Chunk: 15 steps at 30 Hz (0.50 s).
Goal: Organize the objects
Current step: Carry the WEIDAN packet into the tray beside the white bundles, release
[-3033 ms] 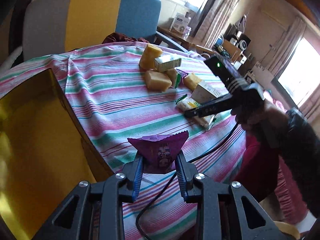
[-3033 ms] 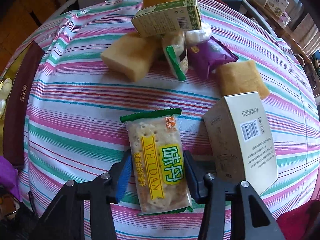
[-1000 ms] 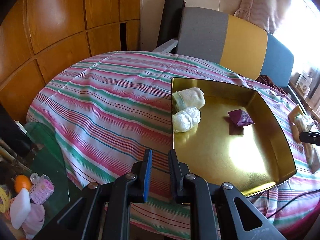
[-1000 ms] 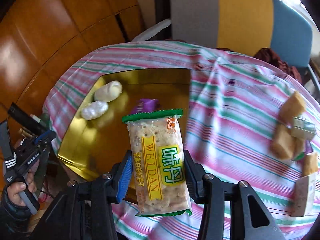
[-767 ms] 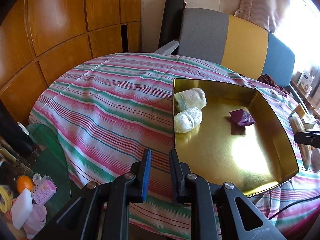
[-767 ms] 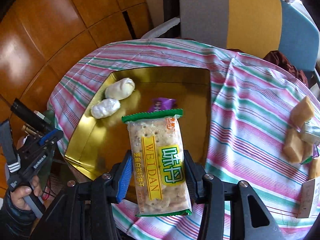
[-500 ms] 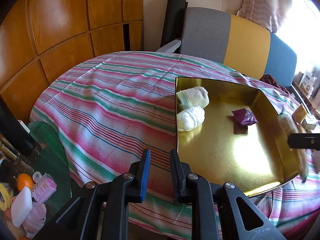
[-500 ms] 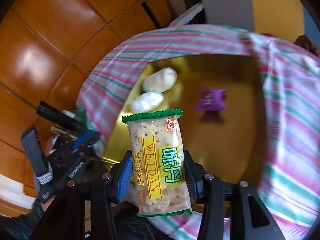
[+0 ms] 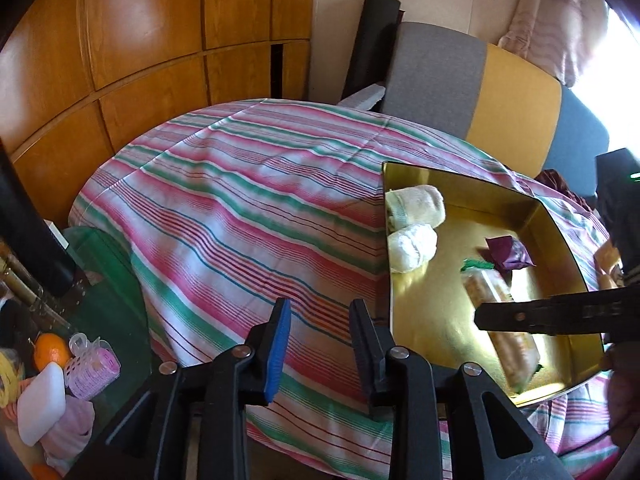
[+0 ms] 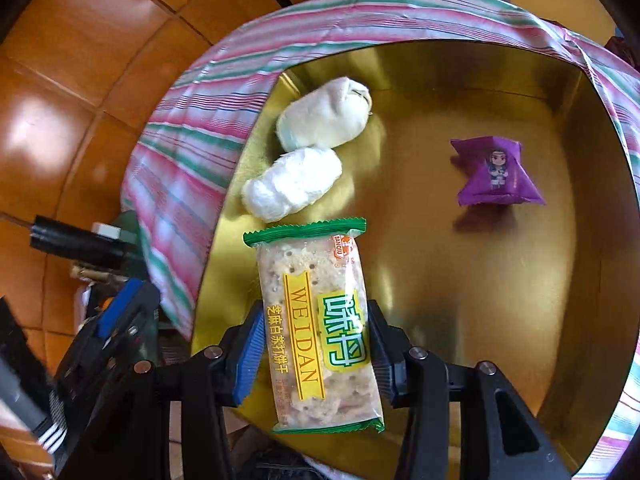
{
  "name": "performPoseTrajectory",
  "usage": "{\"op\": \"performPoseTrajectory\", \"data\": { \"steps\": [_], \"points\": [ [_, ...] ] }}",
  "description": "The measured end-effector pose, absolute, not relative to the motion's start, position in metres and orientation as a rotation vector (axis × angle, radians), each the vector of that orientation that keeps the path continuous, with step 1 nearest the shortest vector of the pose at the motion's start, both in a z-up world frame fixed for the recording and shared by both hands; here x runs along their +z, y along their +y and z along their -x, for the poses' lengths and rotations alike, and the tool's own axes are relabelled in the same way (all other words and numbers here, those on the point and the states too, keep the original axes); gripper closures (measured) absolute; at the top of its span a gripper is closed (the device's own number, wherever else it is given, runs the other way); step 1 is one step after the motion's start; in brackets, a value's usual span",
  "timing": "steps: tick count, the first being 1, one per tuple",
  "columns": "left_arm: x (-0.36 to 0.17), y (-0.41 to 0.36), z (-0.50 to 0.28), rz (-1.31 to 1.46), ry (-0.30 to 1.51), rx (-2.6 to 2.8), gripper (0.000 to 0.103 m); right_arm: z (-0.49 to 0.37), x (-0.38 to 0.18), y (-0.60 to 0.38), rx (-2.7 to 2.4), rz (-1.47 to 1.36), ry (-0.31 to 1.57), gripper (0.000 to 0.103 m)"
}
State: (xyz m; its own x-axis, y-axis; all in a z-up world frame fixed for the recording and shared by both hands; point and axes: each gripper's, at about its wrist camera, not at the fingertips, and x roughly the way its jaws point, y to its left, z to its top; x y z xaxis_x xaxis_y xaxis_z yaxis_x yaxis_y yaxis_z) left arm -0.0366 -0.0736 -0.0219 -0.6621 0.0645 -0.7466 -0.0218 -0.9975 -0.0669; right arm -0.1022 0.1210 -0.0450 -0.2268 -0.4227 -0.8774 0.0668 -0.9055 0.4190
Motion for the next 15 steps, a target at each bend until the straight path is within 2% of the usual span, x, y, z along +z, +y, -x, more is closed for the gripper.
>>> {"op": "performPoseTrajectory", "data": {
  "steps": [4,9,15],
  "points": [
    [-0.026,-0.077,0.039,1.288,-0.097,2.827,0.059,0.113,-0.054,0.110,-2.216,-1.775,-0.441,0.055],
    [-0.026,-0.080,0.040,1.288,-0.113,2.837,0.058,0.120,-0.067,0.100,-2.182,-1.818,-0.509,0.054],
    [-0.024,-0.085,0.039,1.278,-0.135,2.859,0.052,0.111,-0.067,0.105,-2.110,-1.763,-0.607,0.054]
  ]
}}
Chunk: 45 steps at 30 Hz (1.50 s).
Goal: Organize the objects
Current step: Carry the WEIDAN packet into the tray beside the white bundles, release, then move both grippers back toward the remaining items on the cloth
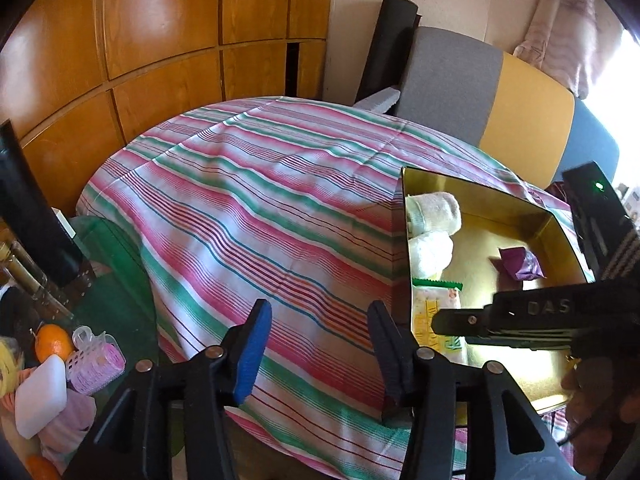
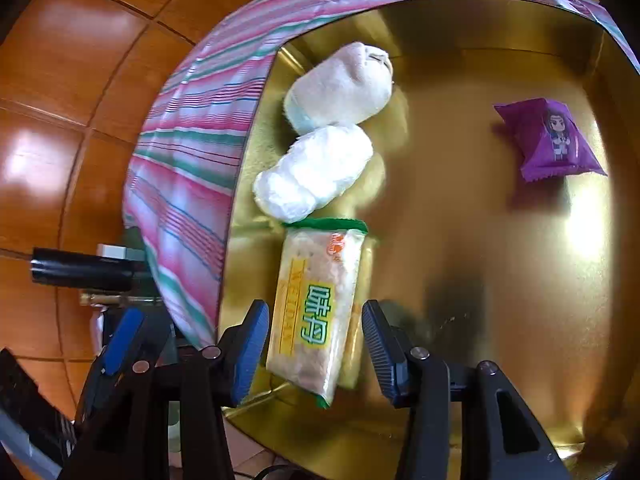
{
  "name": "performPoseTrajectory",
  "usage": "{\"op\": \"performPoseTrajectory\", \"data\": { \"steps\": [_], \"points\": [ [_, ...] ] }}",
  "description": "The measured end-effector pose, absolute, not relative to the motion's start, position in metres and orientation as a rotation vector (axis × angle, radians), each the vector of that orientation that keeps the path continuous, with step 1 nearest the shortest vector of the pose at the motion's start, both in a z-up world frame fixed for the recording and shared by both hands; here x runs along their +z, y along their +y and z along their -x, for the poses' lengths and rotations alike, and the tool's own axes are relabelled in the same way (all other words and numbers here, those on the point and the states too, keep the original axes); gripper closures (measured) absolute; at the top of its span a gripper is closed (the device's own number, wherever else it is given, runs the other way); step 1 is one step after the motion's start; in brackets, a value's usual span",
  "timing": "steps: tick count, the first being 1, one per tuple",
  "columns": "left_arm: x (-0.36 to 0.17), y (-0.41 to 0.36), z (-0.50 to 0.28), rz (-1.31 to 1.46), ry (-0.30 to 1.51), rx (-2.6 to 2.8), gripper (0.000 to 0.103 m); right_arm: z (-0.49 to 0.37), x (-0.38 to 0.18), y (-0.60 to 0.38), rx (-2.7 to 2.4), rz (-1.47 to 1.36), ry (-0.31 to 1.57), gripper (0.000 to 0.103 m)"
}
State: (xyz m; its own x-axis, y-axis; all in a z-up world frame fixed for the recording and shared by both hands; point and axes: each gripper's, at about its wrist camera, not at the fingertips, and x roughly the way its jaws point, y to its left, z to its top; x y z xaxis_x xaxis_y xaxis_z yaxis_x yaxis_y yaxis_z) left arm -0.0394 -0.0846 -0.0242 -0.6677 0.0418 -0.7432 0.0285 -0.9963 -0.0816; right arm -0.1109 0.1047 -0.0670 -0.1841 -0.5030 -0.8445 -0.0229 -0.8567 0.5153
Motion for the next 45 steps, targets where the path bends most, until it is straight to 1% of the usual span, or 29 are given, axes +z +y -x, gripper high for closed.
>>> {"op": "performPoseTrajectory", "data": {
  "steps": [4,8,11,13,18,22,31,33,36,45],
  "points": [
    [-0.023,-0.083,0.038,1.270,-0.129,2.864,0.052,0.101,-0.057,0.110,-2.147,-1.708,-0.578,0.054],
    [-0.019,-0.077,0.035,1.242,-0.090,2.865,0.051,0.087,-0.035,0.114,-2.293,-1.612,-0.430,0.054],
    [-0.015,-0.070,0.031,1.208,-0.051,2.870,0.045,0.072,-0.018,0.122,-2.415,-1.528,-0.298,0.054],
    [-0.011,-0.065,0.028,1.184,-0.028,2.875,0.043,0.060,-0.007,0.129,-2.485,-1.469,-0.220,0.053],
    [-0.004,-0.050,0.021,1.144,0.031,2.866,0.043,0.037,0.008,0.157,-2.580,-1.384,-0.164,0.053],
    [0.000,-0.040,0.017,1.127,0.054,2.848,0.043,0.019,0.017,0.186,-2.646,-1.350,-0.181,0.052],
    [0.003,-0.008,0.010,1.101,0.129,2.784,0.041,-0.016,0.017,0.271,-2.812,-1.395,-0.309,0.052],
    [0.005,0.001,0.009,1.091,0.148,2.767,0.041,-0.023,0.014,0.291,-2.849,-1.420,-0.335,0.051],
    [0.008,0.014,0.010,1.072,0.163,2.740,0.039,-0.034,0.011,0.322,-2.902,-1.459,-0.369,0.046],
    [0.024,0.079,0.015,0.985,0.237,2.600,0.038,-0.066,0.016,0.412,-3.078,-1.547,-0.497,0.042]
  ]
}}
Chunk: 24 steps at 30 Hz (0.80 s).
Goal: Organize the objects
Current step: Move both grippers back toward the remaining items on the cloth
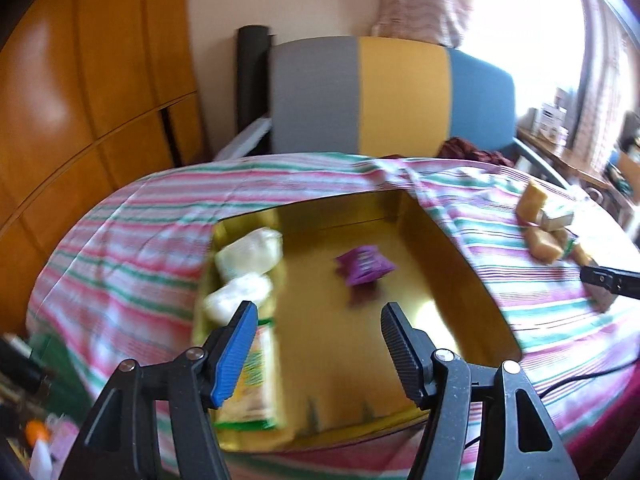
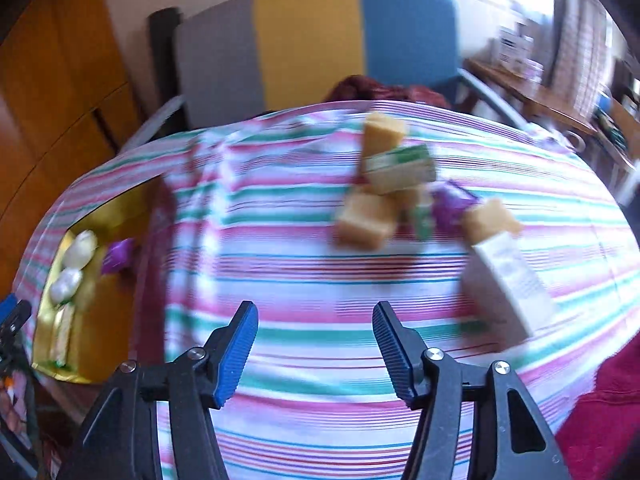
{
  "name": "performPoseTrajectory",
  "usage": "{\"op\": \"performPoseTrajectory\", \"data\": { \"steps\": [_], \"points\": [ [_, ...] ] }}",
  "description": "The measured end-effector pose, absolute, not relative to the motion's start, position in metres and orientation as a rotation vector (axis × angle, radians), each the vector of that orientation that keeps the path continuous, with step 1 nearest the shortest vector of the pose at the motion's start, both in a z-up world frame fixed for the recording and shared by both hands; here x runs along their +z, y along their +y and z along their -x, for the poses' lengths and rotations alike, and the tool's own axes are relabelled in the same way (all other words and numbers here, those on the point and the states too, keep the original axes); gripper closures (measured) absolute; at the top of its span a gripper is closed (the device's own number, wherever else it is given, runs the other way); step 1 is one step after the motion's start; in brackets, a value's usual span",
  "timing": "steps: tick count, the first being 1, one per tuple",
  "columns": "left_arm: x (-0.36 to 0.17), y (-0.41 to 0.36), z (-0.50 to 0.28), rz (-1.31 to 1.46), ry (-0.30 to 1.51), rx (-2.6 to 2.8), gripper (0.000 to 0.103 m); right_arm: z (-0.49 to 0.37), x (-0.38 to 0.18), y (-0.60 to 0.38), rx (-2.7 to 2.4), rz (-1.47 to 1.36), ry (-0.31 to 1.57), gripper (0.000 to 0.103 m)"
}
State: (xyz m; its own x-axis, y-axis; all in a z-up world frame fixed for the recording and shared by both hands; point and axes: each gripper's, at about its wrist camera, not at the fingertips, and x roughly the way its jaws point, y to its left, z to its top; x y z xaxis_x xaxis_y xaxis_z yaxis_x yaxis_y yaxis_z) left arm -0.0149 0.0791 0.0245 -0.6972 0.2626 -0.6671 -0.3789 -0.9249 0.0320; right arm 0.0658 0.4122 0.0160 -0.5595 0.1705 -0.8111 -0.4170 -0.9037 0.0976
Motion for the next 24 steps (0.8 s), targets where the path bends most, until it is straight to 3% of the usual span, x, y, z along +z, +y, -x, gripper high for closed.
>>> {"op": "performPoseTrajectory", "data": {
  "steps": [8,15,17,24],
  "points": [
    [0.038,0.162,0.016,0.925,0.320,2.418,0.038,-0.089,0.020,0.483,2.341,1.145,0.457,0.042],
    [0.047,0.238,0.012,0.855,0.416,2.291,0.037,-0.112,0.010,0.534,2.237,1.037,0.619,0.042],
    [0.049,0.263,0.010,0.842,0.439,2.243,0.026,-0.119,0.005,0.544,2.203,1.006,0.687,0.042],
    [0.046,0.341,0.012,0.784,0.536,2.107,0.022,-0.148,0.000,0.573,2.143,0.867,0.945,0.040]
  ]
}}
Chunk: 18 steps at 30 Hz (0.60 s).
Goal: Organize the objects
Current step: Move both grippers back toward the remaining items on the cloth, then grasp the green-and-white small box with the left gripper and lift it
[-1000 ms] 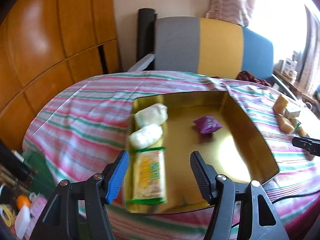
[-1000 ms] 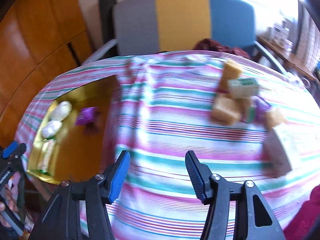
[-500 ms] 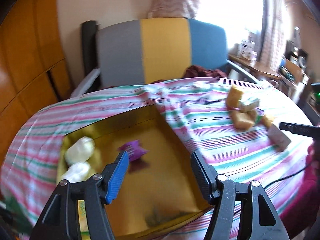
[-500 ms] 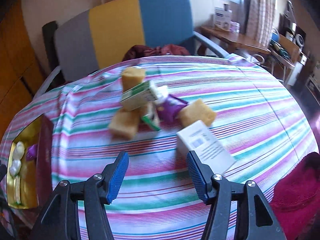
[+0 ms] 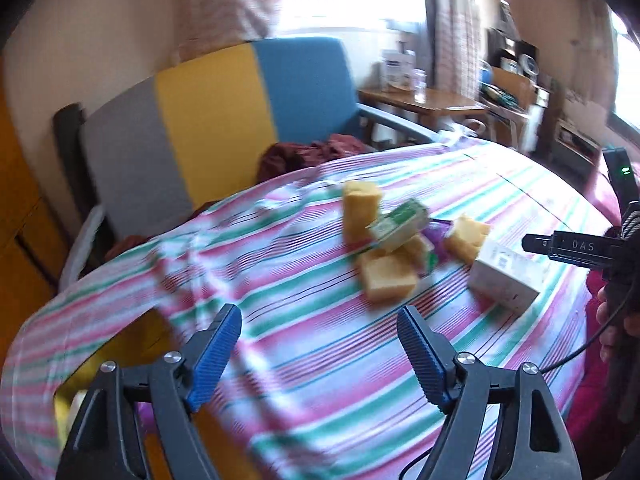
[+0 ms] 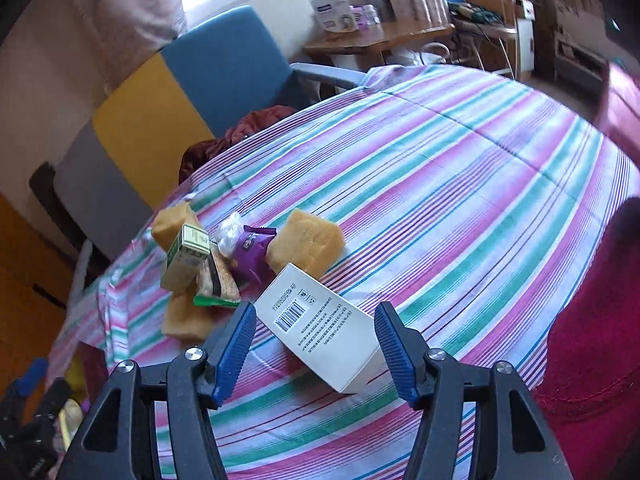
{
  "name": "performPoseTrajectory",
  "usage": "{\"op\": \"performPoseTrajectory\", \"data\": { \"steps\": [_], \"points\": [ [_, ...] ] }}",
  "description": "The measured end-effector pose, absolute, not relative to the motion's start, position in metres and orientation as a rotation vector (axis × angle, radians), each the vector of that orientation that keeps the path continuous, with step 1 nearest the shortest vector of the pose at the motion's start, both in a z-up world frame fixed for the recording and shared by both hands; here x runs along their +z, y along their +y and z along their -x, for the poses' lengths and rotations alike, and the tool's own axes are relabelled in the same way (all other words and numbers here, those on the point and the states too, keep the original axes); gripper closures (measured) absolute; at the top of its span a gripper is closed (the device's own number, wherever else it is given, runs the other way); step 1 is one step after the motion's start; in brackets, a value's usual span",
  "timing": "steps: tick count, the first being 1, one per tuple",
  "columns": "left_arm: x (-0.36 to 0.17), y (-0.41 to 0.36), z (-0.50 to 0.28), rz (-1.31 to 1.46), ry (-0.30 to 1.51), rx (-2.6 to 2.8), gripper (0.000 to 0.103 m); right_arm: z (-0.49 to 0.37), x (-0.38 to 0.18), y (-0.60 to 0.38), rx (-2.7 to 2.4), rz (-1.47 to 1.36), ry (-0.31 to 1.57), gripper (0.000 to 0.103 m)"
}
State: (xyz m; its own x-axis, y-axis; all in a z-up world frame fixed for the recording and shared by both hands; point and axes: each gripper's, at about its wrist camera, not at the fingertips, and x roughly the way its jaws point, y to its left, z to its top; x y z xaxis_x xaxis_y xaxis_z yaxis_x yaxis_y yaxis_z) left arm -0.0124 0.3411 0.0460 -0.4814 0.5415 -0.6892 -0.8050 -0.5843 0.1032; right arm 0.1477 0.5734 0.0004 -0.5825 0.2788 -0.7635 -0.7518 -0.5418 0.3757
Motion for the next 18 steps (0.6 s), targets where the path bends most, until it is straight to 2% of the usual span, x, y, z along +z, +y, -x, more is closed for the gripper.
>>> {"op": "performPoseTrajectory", "data": {
  "steps": [11,18],
  "points": [
    [0.022,0.449,0.038,0.736,0.642,1.915,0.018,-0.143,-0.008,0.576,2.187,0.895,1.045,0.039],
    [0.000,0.491,0.061,0.743,0.694,1.852,0.018,-0.141,-0.014,0.574,2.194,0.935,1.073,0.038]
  ]
}}
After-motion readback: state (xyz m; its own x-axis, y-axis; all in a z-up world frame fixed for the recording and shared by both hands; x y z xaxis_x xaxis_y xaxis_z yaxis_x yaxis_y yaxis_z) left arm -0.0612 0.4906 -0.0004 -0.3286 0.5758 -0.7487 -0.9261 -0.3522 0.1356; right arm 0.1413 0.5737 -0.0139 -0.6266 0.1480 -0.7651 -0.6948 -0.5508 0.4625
